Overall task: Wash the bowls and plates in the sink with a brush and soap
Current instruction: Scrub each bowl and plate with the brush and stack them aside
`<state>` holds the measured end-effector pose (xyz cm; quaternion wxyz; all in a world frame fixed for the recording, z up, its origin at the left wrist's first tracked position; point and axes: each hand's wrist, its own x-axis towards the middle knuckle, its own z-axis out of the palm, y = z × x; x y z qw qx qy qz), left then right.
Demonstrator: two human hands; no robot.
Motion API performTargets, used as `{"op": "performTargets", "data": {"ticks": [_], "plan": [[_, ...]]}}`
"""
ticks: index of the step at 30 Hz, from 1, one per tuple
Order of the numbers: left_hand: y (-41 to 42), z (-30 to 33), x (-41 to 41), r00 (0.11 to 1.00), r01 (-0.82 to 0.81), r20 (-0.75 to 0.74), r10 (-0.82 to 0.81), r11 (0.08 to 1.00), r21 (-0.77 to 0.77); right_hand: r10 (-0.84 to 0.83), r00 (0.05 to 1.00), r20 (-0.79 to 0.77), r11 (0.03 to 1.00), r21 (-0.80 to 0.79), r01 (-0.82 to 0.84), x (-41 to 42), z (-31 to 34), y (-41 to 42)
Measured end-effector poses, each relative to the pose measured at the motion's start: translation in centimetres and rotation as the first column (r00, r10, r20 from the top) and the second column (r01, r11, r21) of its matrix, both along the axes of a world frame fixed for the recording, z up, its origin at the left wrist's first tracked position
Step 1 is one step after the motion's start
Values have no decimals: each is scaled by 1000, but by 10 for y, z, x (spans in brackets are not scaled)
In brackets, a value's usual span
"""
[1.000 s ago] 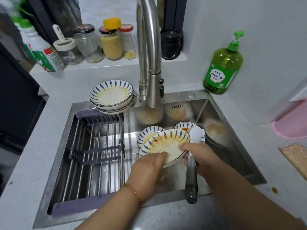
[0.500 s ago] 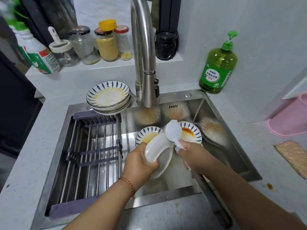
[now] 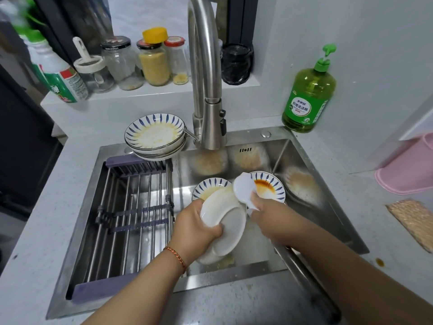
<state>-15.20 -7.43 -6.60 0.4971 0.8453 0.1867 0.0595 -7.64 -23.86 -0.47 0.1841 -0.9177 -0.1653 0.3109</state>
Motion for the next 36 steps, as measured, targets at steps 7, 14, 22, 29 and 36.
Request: {"op": "performTargets", "data": {"ticks": [7, 14, 22, 29, 36], "plan": [[0, -2, 2, 999, -38, 5, 39, 989, -141, 225, 965, 132, 971, 50, -233, -39, 11, 14], [1, 6, 1, 1000, 13, 9, -12, 997, -75, 67, 997, 39, 997, 30, -69, -1, 10, 4], [0, 4, 6, 999, -22, 40, 30, 982, -188, 246, 966, 80, 969, 0, -247, -40, 29, 20], [9, 11, 1, 995, -43, 78, 55, 989, -138, -252, 916, -311, 920, 217, 326, 3, 9, -12], [16, 5, 0, 955, -216, 89, 284, 867, -449, -389, 798, -461, 678, 443, 587, -18, -32, -18]]}}
